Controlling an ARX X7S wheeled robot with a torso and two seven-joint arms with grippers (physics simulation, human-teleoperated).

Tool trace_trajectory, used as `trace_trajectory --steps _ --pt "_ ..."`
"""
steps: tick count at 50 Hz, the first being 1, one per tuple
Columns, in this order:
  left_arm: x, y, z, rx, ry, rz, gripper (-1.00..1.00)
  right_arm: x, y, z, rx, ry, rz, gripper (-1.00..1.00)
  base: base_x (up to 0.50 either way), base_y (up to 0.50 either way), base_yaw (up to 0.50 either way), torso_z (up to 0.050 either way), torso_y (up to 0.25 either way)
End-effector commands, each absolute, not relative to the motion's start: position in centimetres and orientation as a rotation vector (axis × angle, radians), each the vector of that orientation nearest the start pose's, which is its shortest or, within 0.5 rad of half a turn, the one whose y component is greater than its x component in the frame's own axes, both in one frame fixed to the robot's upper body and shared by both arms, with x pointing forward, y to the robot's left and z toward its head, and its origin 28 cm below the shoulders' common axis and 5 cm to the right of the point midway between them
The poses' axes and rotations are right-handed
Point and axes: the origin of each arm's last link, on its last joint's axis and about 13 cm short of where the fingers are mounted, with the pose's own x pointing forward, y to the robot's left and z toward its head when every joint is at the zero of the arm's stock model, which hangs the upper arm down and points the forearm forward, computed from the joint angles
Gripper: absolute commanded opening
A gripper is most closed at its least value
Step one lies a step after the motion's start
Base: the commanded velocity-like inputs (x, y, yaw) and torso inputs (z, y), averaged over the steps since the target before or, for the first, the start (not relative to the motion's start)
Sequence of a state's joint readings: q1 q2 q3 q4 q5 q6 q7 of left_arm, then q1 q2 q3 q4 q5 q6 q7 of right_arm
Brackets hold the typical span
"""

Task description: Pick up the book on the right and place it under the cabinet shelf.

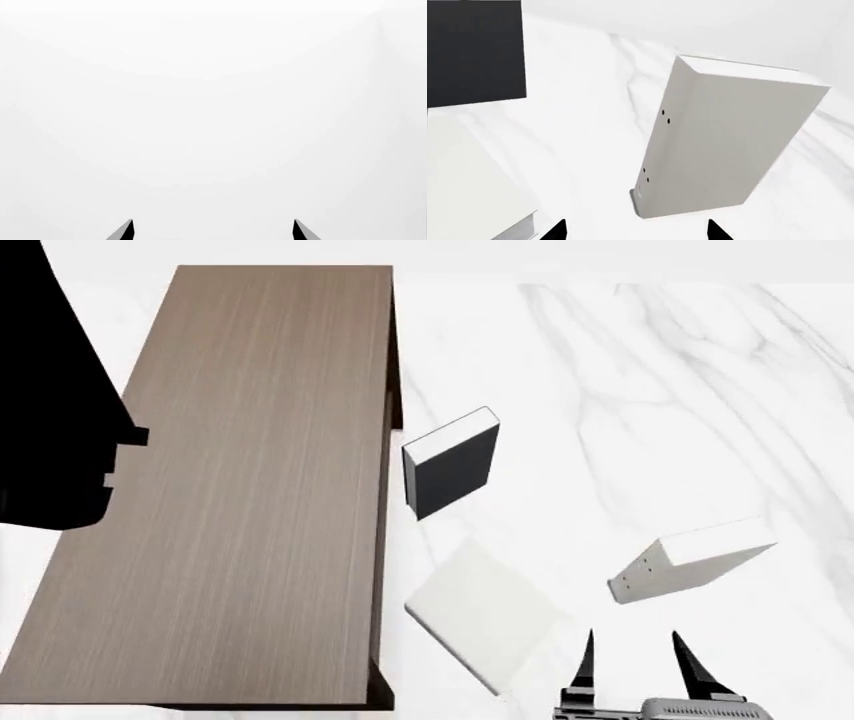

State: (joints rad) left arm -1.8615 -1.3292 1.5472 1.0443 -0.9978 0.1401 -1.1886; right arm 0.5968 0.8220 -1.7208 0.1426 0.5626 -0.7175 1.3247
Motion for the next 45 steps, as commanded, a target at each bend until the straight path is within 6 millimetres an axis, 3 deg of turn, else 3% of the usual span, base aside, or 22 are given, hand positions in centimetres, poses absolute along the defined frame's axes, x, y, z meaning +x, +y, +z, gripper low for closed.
trace_trajectory --steps 1,24,45 --pt "13.2 23.1 31.1 0.075 -0.899 -0.127 1.0 17.1 -14.0 -0.8 -0.189 -0.056 -0.142 1.0 0.0 0.0 0.0 0.0 0.0" --pt "13.1 23.2 31.4 0.077 -0.908 -0.132 1.0 18.9 -13.5 -2.1 -0.203 0.024 -0.138 1.0 0.0 0.0 0.0 0.0 0.0" --pt "13.0 23.2 31.4 0.075 -0.913 -0.14 1.0 20.1 -13.6 -5.0 -0.241 0.115 -0.164 1.0 0.0 0.0 0.0 0.0 -0.002"
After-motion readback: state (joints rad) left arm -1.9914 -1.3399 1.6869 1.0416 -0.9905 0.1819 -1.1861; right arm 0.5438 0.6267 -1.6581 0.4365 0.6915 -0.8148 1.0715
